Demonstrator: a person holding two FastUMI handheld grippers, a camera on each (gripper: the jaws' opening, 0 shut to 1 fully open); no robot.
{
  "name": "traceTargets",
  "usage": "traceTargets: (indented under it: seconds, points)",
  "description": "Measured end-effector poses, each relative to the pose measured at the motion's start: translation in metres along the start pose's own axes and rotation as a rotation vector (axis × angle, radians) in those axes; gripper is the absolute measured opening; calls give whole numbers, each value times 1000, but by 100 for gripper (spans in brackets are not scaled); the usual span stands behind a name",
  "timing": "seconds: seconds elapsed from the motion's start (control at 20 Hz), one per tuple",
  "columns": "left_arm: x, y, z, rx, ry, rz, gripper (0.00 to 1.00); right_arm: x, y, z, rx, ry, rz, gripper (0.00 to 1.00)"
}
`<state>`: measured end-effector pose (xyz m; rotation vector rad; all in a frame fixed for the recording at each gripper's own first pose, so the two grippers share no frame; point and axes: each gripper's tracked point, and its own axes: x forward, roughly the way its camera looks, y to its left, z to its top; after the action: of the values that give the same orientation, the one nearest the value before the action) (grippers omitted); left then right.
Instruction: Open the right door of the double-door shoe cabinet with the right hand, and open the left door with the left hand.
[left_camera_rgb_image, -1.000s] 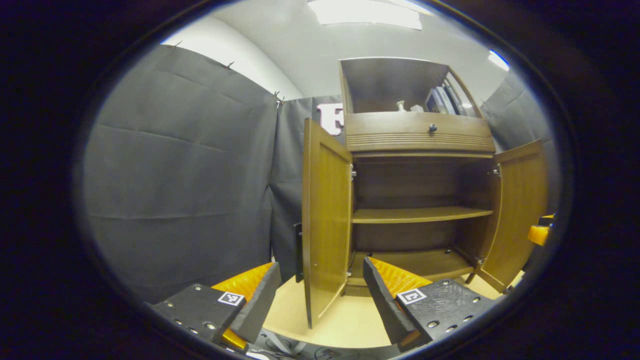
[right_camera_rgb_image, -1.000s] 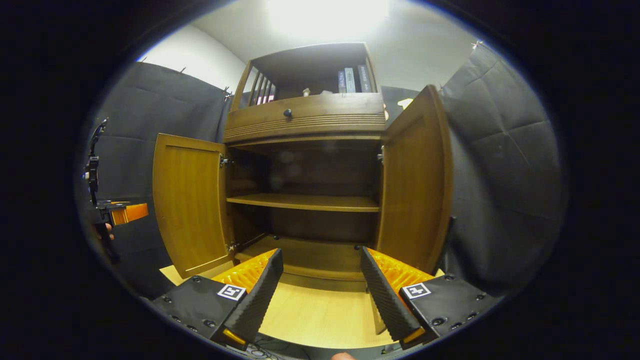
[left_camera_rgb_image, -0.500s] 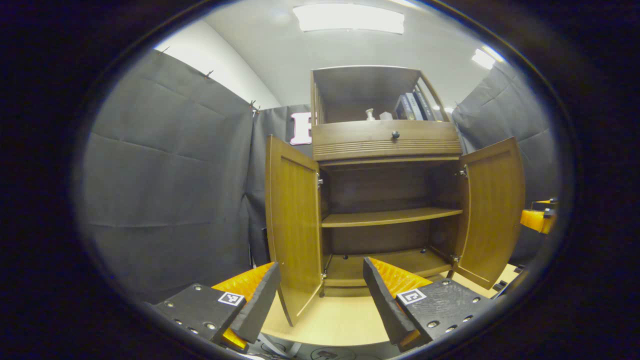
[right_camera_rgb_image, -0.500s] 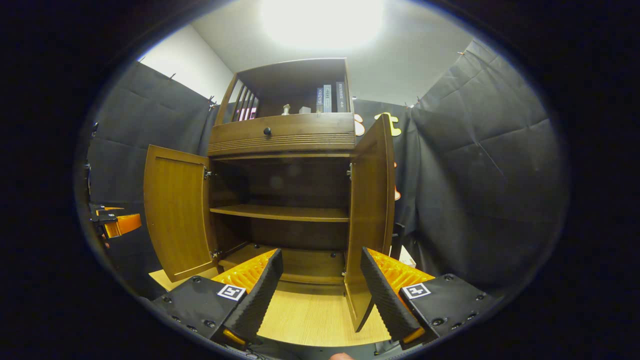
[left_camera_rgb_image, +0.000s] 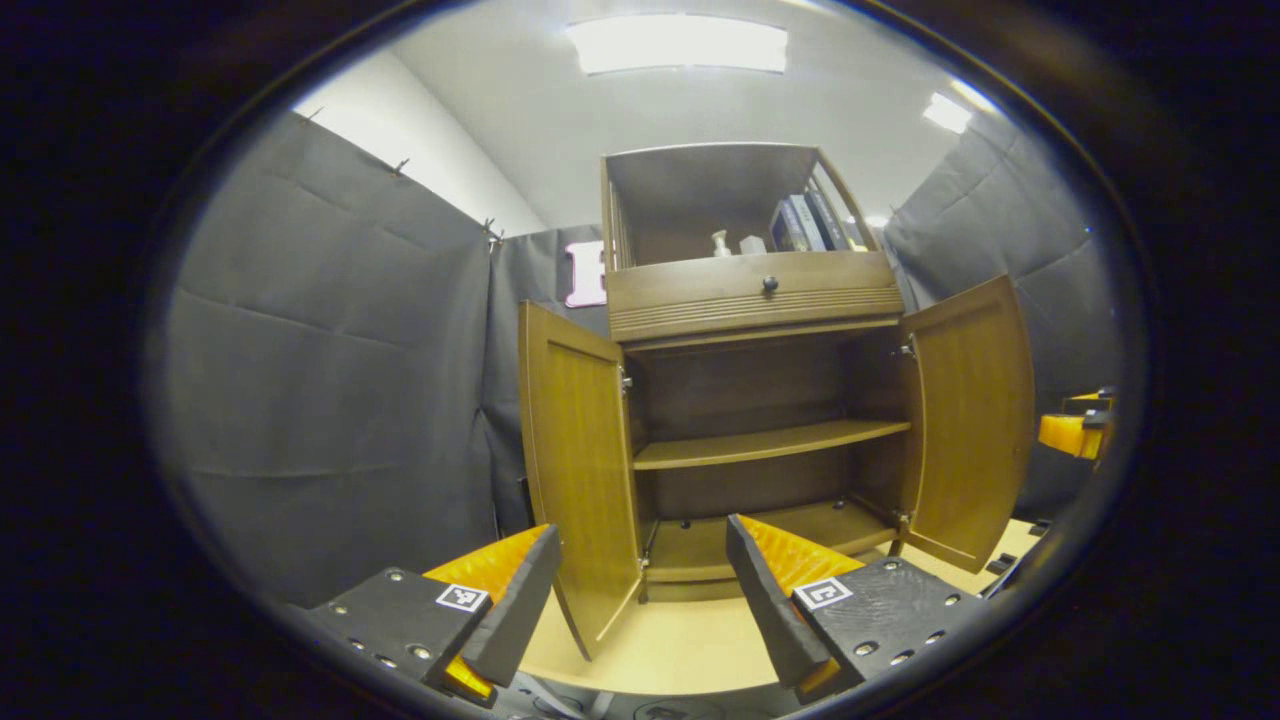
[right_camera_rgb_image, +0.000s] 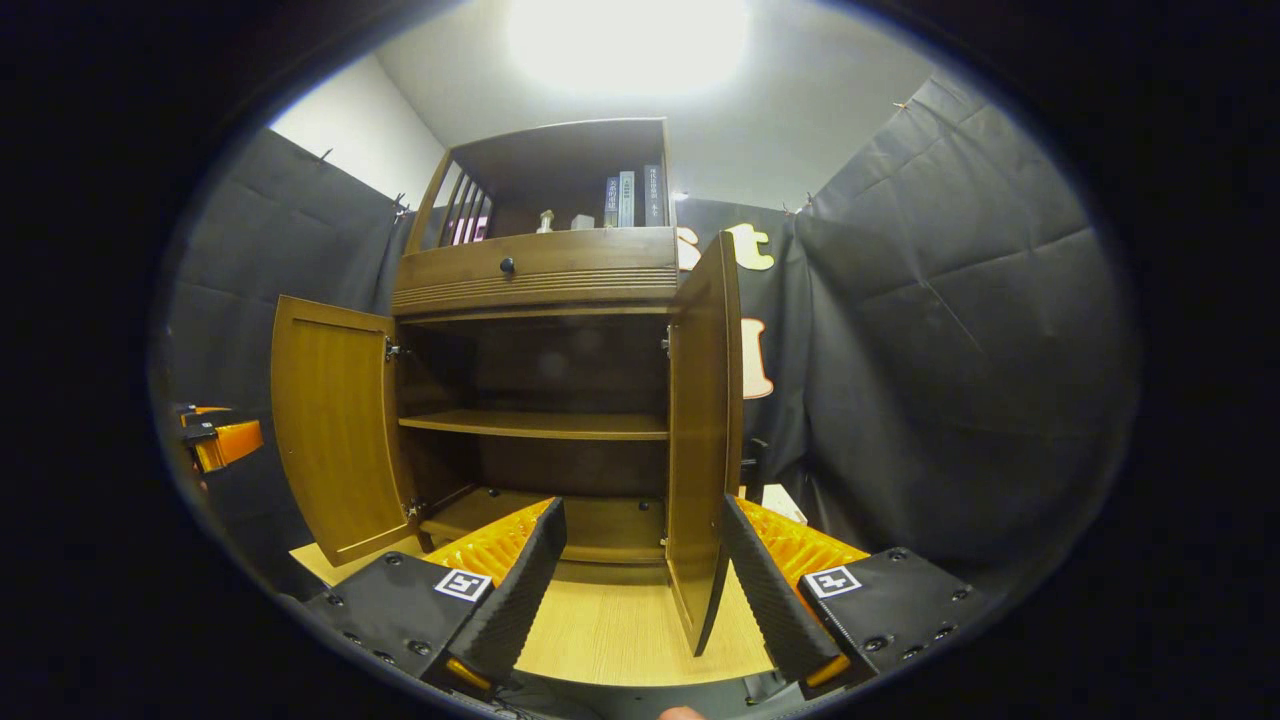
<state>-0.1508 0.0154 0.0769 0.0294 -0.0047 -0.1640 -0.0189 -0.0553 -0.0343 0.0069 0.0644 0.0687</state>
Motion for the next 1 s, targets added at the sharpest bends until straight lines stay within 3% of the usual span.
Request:
traceTargets:
  seconds: [0.6, 0.65, 1.0]
  points:
    - [-15, -1, 7, 36, 0, 26, 96, -7, -9, 9, -14, -22, -7, 92]
    - [-15, -2, 7, 36, 1, 28, 96, -8, -10, 9, -15, -22, -10, 98]
    - [-21, -3, 9, 39, 15, 35, 96, -8, -10, 16, 2, -8, -6, 98]
